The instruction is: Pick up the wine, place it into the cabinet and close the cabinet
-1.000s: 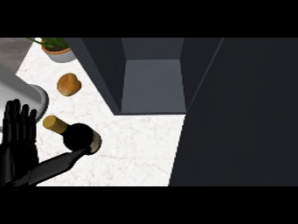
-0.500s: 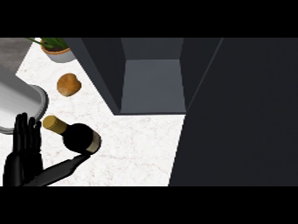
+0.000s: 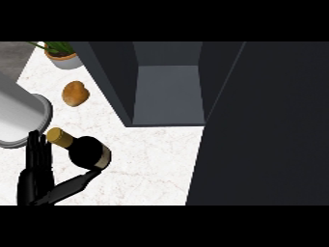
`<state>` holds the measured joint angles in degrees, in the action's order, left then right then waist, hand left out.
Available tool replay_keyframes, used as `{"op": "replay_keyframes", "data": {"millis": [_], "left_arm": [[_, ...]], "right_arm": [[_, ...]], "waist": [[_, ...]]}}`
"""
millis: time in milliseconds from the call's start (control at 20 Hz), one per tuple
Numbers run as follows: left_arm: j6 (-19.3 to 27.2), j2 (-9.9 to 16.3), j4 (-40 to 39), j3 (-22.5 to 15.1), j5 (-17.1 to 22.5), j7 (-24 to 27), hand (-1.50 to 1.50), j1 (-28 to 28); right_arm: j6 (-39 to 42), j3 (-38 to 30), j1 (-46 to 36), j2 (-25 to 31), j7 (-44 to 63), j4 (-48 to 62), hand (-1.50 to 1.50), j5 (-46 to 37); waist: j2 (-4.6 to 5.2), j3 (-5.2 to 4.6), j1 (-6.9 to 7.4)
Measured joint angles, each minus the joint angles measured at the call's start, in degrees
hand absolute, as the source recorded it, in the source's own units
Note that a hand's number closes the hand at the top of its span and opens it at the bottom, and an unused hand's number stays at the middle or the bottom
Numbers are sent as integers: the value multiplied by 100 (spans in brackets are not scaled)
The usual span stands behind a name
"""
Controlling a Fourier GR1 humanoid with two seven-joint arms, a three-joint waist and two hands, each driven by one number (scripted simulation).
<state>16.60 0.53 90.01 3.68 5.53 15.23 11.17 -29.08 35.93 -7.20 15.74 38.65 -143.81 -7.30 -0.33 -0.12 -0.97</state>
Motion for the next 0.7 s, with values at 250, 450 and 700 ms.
{"op": "replay_keyframes", "data": {"millis": [250, 450, 700], "left_arm": [[-154, 33, -701, 219, 134, 433, -150, -234], [-416, 77, -1183, 385, 332, 709, -150, -345], [-773, 32, -1767, 436, 623, 932, -150, -554]], "right_arm": [[-111, 76, -10, 105, -32, 10, -150, -16], [-189, 49, -78, 209, 41, 2, -150, -22], [-320, 188, -210, 191, 80, 42, -150, -40]], "waist": [[3, 1, -2], [2, 1, -1], [3, 0, 3]]}}
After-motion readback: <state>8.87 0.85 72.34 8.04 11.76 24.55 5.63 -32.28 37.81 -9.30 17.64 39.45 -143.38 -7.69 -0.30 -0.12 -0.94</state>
